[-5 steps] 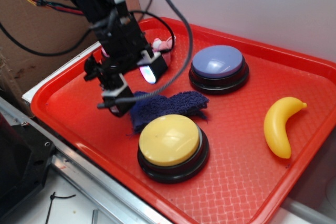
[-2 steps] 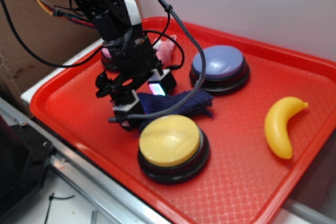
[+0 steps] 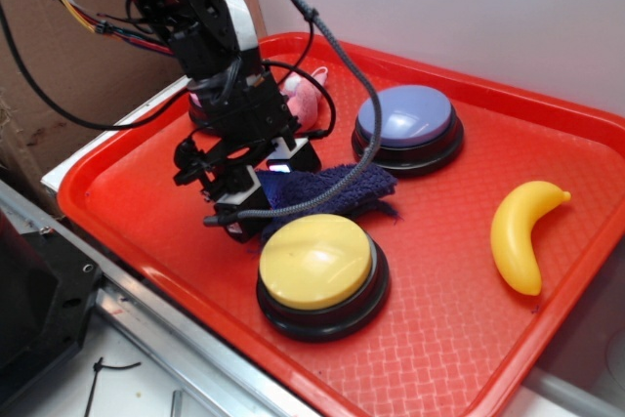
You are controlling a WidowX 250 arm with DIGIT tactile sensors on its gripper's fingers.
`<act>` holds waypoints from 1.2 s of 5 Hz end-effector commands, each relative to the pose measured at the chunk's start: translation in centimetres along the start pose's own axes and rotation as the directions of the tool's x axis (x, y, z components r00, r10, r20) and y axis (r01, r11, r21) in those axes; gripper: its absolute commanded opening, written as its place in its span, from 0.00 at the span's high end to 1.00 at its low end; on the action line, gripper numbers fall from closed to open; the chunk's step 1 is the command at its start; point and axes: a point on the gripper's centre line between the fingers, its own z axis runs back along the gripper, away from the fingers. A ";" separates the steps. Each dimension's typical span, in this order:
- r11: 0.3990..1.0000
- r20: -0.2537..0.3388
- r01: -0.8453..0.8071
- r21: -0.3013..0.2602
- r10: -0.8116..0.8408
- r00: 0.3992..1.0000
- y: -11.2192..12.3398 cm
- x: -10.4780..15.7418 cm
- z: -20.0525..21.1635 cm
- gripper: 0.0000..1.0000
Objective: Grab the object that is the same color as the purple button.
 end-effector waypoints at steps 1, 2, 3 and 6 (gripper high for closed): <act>0.999 -0.013 -0.031 0.034 0.032 0.999 -0.2 0.1 0.7 1.00; 0.987 -0.047 -0.148 0.069 0.152 0.987 -0.3 0.1 1.6 1.00; 0.926 -0.045 -0.367 0.085 0.372 0.927 -0.1 0.3 4.7 1.00; 0.390 -0.087 -0.913 0.121 0.920 0.382 0.5 2.3 14.3 1.00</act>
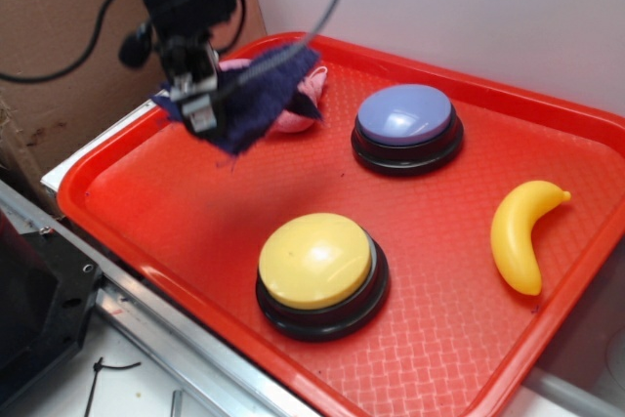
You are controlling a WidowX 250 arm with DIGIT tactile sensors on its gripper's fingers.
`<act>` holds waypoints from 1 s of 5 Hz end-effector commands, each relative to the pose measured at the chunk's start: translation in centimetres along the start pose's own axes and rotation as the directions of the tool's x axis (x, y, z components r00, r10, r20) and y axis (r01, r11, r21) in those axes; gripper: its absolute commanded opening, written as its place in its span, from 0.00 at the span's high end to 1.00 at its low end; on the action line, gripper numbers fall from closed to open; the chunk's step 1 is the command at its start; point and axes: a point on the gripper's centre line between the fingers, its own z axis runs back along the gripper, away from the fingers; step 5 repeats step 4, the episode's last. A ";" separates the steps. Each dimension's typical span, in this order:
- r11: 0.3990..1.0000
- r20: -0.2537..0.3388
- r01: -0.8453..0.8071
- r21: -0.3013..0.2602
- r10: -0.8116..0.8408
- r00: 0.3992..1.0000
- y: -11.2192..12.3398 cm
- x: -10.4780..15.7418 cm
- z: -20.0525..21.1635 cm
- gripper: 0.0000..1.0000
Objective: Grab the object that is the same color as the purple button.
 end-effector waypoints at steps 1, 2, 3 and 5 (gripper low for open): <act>0.860 0.034 -0.458 0.223 0.463 0.886 -1.3 2.3 6.5 1.00; 0.708 0.112 -0.659 0.256 0.655 0.747 -1.3 2.8 8.2 1.00; 0.694 0.153 -0.678 0.244 0.663 0.733 -1.9 3.1 9.4 1.00; 0.706 0.117 -0.670 0.227 0.664 0.739 -1.1 3.5 8.4 1.00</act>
